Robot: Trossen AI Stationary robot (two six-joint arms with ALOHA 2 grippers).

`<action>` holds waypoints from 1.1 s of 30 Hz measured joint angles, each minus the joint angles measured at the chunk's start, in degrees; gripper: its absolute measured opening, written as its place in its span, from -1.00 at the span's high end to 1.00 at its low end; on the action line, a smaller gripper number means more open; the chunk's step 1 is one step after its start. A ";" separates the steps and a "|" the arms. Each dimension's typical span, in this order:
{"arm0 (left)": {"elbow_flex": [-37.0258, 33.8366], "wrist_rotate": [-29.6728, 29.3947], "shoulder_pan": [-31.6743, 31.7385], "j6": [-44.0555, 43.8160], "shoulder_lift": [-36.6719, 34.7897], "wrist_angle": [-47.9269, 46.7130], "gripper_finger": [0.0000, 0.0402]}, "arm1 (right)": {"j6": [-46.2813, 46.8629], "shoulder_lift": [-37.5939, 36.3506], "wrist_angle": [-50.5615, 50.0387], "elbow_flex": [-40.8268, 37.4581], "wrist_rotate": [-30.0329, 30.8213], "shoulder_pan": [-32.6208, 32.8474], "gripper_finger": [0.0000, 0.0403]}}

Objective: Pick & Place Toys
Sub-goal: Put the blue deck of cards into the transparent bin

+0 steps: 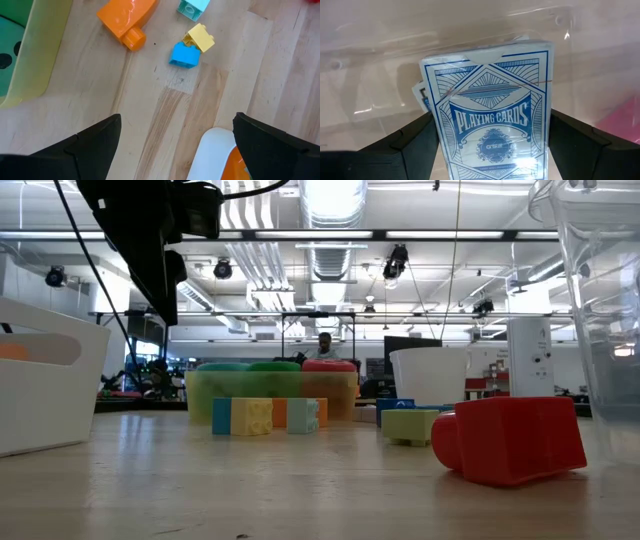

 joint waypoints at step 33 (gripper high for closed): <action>0.00 0.00 0.00 -0.02 0.00 0.00 -0.83 | 3.83 0.00 4.31 -2.09 -0.09 -0.32 -0.71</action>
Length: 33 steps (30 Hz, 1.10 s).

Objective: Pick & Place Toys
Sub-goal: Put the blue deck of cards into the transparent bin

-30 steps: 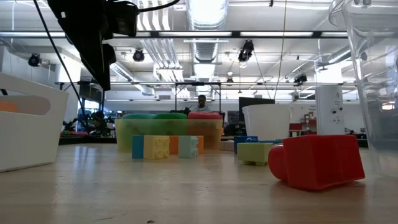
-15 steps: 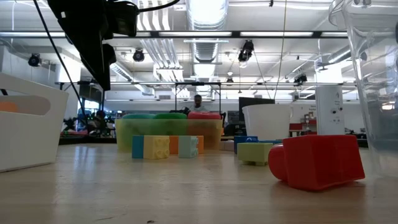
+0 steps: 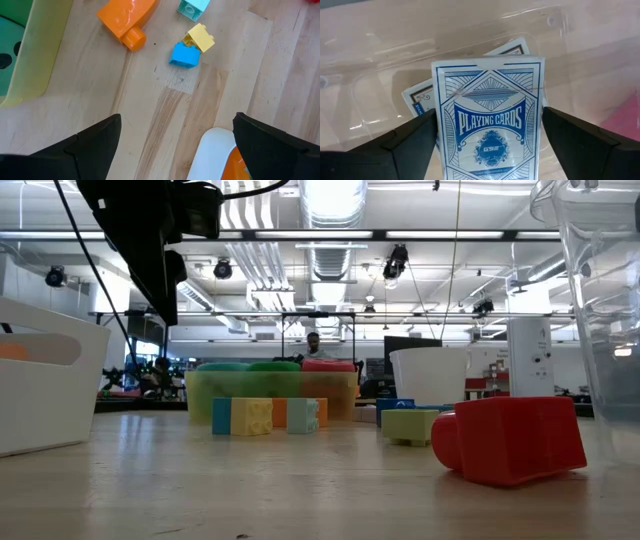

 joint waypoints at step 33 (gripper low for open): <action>0.02 0.00 -0.04 -0.05 0.00 0.02 -0.83 | 13.43 -0.02 -2.09 3.86 -0.05 -0.59 -0.62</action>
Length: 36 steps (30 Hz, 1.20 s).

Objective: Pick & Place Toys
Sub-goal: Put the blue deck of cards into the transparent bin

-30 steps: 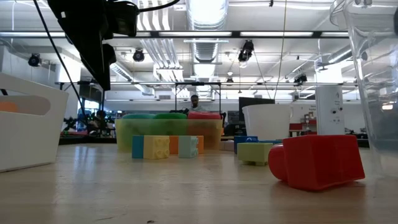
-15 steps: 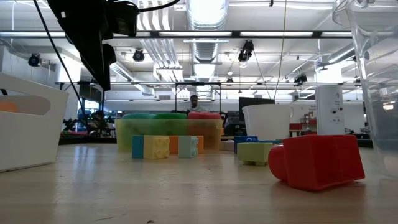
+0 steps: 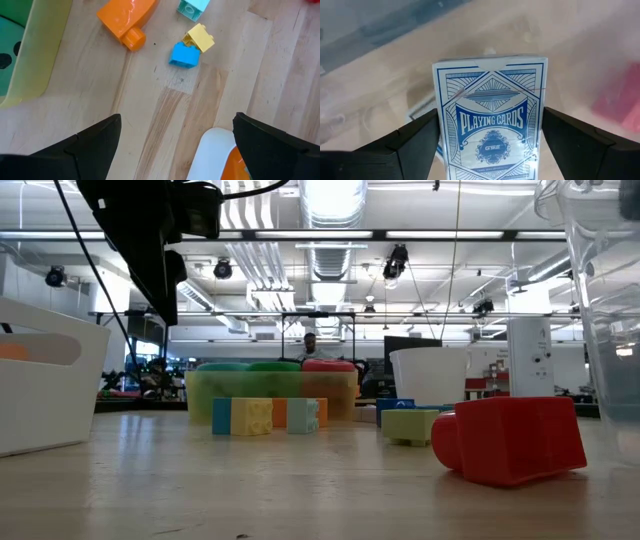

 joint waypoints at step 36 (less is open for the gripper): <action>0.00 0.00 0.04 0.04 0.00 0.00 -0.83 | 4.93 -0.07 5.85 -1.16 -0.23 -1.41 -0.62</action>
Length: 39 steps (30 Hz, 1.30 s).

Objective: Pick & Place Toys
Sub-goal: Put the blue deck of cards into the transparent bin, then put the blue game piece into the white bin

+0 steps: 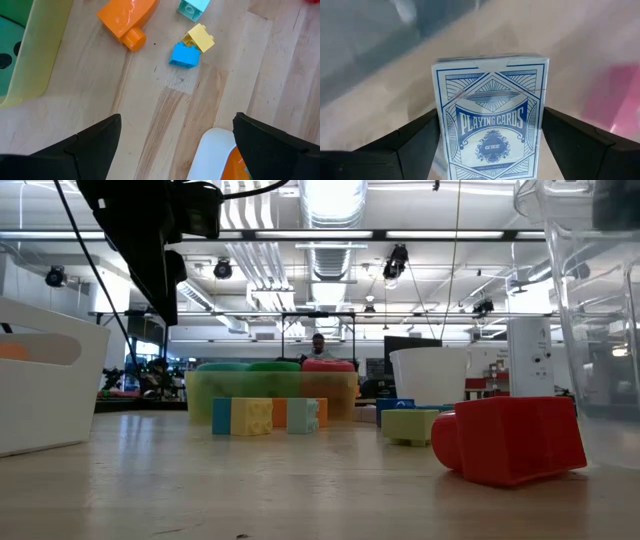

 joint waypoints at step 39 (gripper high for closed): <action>0.00 0.00 -0.02 -0.02 0.00 0.00 -0.83 | 2.31 -2.40 -10.24 2.10 -3.16 -1.37 -0.92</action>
